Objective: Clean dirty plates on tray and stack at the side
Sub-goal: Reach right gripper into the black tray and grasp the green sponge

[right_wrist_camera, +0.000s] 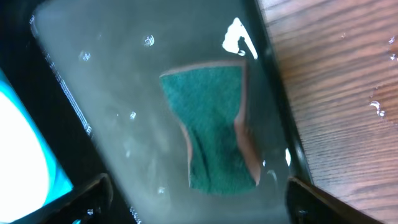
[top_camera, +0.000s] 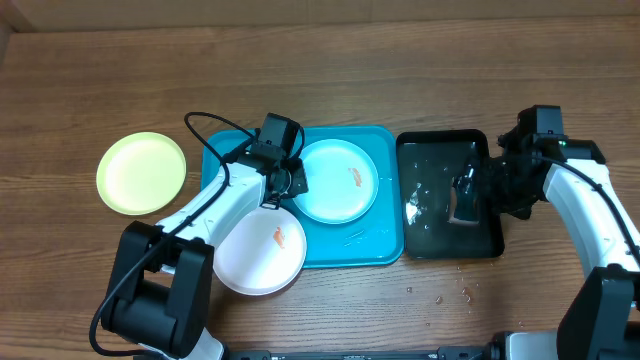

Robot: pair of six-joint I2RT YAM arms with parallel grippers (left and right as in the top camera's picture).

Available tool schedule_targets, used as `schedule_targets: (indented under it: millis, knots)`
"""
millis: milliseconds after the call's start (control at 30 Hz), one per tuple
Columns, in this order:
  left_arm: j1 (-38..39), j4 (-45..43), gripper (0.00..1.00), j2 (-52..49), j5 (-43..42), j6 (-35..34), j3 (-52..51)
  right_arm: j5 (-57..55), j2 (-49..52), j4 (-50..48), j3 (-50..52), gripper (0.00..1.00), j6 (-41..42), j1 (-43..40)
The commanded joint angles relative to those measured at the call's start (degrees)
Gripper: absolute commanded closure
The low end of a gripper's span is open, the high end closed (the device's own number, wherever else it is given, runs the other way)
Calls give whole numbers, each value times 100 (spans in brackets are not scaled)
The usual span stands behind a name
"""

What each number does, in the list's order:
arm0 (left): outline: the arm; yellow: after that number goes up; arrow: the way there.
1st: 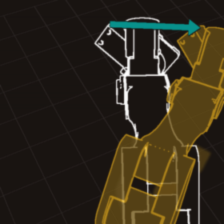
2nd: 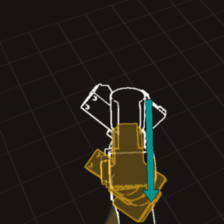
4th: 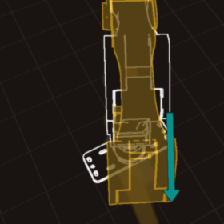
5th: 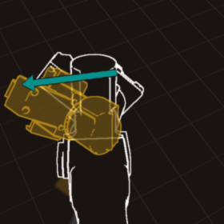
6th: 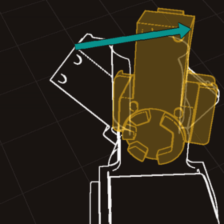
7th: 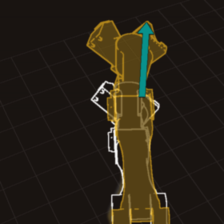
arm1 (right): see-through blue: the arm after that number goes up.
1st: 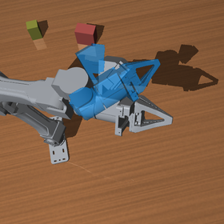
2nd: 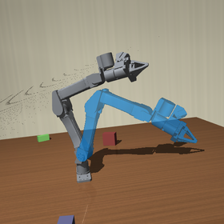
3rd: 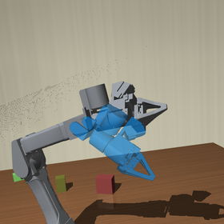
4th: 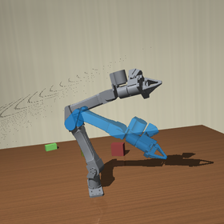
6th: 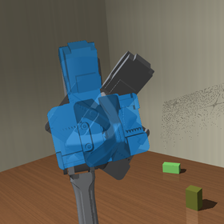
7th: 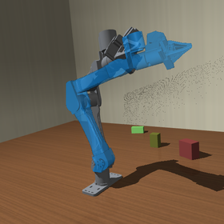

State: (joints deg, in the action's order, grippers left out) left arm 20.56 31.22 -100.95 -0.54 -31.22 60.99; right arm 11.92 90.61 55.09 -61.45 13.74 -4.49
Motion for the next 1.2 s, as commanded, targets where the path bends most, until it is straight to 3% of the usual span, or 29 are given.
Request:
schedule_targets:
  millis: [0, 400, 733, 967, 1167]
  knots:
    - [105, -42, 96, -33, 101, -55, -52, -393, -59, -212, 297, 17, -24, 238]
    - [127, -37, 96, -33, 116, -52, -52, -2033, -59, -1086, 791, 19, -144, 1436]
    - [127, -39, 96, -245, 114, -55, -52, -2087, -59, -1368, 916, 19, -127, 1440]
    - [125, -105, 96, -396, 114, -55, -52, -2092, -59, -1626, 1130, 33, -125, 1438]
    - [125, -125, 96, -396, 116, -52, -52, -2094, -57, -1939, 1296, 34, -125, 1436]
